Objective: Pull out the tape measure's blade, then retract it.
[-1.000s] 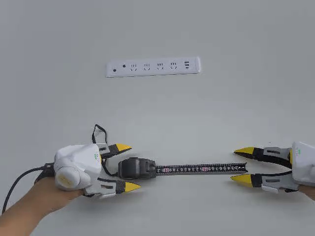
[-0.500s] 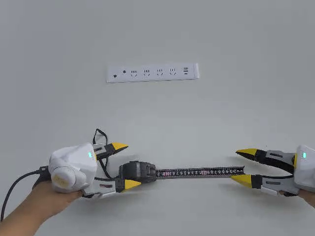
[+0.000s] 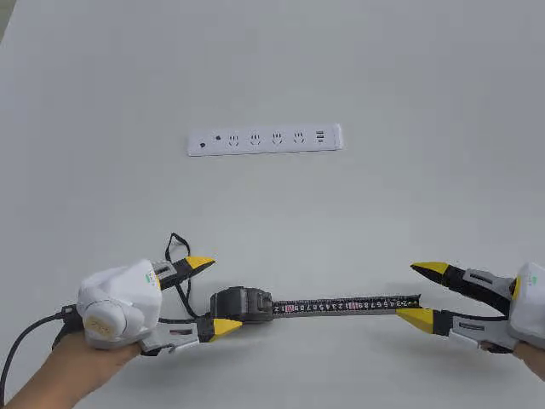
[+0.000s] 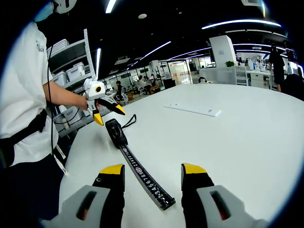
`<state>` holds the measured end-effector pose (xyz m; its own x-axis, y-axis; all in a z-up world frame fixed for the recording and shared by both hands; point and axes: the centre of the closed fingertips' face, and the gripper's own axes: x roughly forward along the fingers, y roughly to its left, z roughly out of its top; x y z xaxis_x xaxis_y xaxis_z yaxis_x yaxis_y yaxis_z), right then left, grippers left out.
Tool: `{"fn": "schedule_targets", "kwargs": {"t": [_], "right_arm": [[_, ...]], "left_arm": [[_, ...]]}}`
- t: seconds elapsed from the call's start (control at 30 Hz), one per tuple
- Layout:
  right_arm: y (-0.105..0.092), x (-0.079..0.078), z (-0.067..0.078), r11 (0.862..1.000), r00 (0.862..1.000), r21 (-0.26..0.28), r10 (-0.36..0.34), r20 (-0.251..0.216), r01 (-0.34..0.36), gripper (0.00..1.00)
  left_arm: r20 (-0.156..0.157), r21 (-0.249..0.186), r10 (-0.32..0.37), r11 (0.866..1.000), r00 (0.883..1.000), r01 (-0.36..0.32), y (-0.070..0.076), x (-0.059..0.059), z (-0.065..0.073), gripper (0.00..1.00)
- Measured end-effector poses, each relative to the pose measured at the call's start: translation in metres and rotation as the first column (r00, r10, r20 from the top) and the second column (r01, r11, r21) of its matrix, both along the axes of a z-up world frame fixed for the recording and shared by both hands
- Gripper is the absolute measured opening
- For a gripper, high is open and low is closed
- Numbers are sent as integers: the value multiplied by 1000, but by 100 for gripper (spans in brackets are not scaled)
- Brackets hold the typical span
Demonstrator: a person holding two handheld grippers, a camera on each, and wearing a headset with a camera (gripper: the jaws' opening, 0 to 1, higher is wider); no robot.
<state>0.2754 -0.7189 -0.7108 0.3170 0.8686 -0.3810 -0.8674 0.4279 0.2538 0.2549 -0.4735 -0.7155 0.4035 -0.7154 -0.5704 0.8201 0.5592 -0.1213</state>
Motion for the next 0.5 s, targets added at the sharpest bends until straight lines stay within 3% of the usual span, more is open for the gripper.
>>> {"fn": "schedule_targets", "kwargs": {"t": [0.5], "right_arm": [[-12, -15, 12, 995, 996, -33, -94, 4, 94, 51]], "left_arm": [[-3, -19, 100, 995, 995, -100, 19, -15, 16, 63]]}}
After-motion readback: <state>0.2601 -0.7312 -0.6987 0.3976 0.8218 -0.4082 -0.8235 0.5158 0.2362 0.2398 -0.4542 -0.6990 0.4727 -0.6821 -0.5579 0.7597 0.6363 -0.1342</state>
